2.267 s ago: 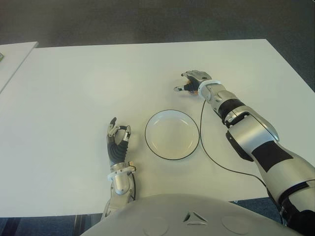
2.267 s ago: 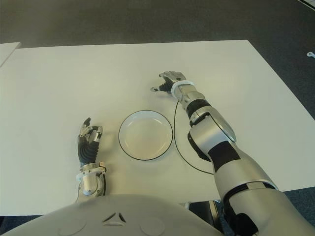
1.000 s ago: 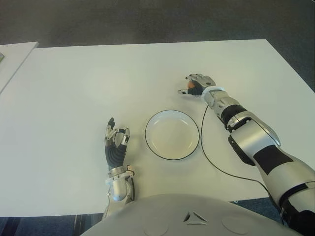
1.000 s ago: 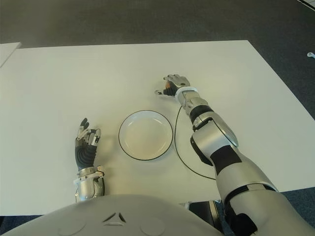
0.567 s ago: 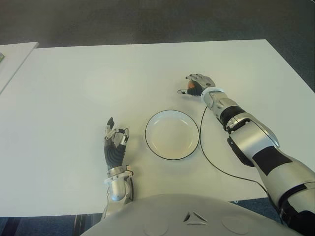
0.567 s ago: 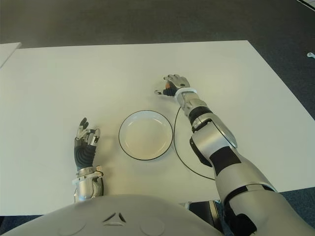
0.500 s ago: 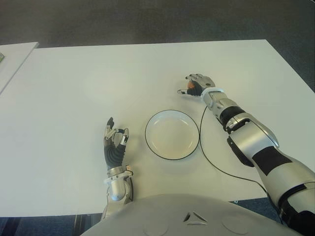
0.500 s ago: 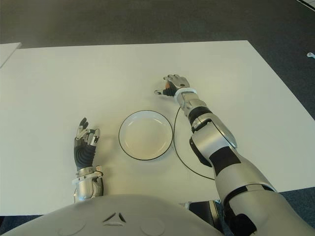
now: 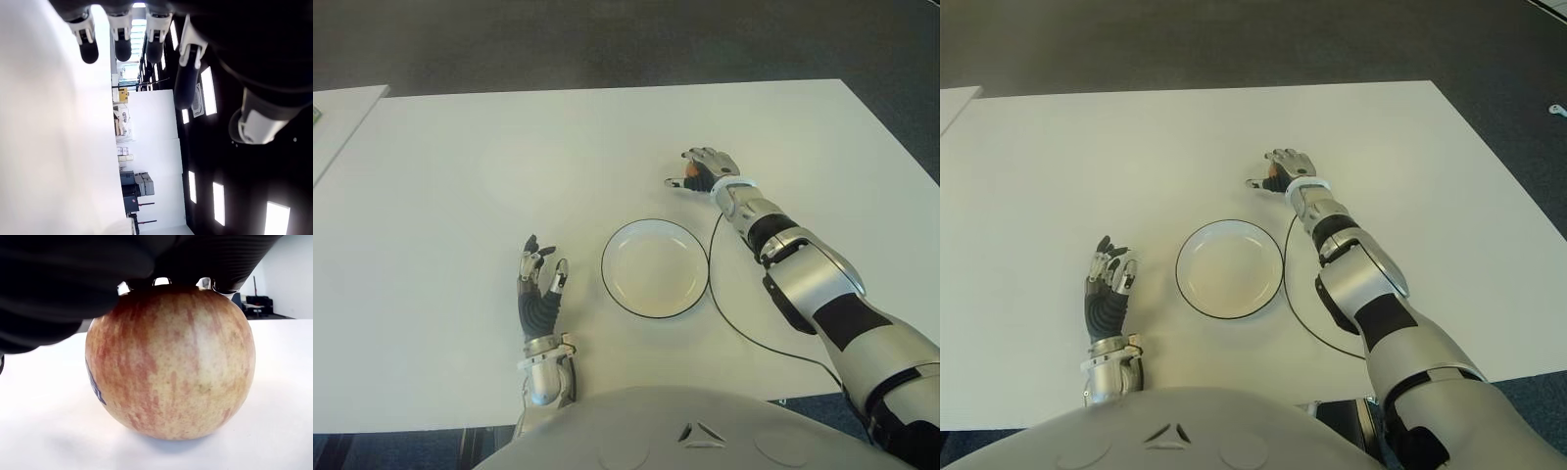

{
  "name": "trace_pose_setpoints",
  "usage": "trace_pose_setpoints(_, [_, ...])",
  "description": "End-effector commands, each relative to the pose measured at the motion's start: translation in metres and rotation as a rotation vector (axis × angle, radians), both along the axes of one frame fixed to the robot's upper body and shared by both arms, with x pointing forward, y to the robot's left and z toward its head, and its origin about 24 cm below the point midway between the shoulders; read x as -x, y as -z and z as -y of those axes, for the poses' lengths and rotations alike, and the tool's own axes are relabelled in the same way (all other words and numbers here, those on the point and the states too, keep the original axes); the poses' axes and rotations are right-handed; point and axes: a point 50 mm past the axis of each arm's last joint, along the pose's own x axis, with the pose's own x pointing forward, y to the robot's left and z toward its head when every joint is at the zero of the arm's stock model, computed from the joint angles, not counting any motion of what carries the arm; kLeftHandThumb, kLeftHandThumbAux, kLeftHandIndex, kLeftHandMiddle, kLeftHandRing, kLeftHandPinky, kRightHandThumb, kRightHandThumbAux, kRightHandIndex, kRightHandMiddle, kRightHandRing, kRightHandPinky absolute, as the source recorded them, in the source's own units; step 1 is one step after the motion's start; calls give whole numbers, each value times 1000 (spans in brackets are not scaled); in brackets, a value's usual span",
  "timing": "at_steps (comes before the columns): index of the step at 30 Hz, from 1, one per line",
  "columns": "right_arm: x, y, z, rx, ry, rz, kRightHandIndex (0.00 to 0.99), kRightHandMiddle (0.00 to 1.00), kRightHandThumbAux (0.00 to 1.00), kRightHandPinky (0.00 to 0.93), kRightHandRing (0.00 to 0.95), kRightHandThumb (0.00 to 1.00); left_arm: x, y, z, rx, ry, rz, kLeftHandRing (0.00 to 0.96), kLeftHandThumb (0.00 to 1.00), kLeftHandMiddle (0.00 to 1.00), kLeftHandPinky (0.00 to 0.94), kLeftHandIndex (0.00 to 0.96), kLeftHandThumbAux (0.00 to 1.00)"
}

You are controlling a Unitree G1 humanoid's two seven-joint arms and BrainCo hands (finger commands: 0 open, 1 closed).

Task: Put the apples into the plate.

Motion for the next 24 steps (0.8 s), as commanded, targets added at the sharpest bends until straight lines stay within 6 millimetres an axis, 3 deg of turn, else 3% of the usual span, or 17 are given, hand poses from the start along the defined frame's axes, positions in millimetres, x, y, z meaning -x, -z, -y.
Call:
trace_pose_setpoints(1, [24, 37, 7, 16, 23, -104, 305, 434, 375, 298, 399, 316, 23, 18, -3, -24, 5, -154, 0, 0, 33, 0, 216, 463])
trace_pose_setpoints(3, [24, 36, 7, 25, 15, -83, 412, 545, 446, 445, 511, 384, 24, 18, -3, -27, 8, -157, 0, 0, 30, 0, 184, 456])
trace_pose_setpoints(4, [23, 35, 4, 27, 4, -55, 430, 563, 459, 469, 529, 398, 24, 18, -3, -29, 11, -160, 0, 0, 29, 0, 178, 454])
trace_pose_setpoints(6, [22, 32, -2, 15, -16, 0, 434, 627, 604, 559, 596, 581, 24, 17, -3, -32, 15, -164, 0, 0, 23, 0, 134, 452])
trace_pose_setpoints(9, [23, 32, -3, -26, 22, 28, 438, 682, 673, 636, 656, 672, 24, 17, -4, -38, 21, -173, 0, 0, 16, 0, 99, 454])
trace_pose_setpoints(13, [23, 32, -1, -79, 64, 38, 440, 720, 698, 684, 700, 708, 23, 16, -4, -41, 27, -177, 0, 0, 11, 0, 76, 455])
trace_pose_setpoints(24, [22, 31, 2, -132, 116, 35, 442, 794, 707, 686, 774, 730, 21, 15, -3, -53, 33, -179, 0, 0, 1, 0, 40, 460])
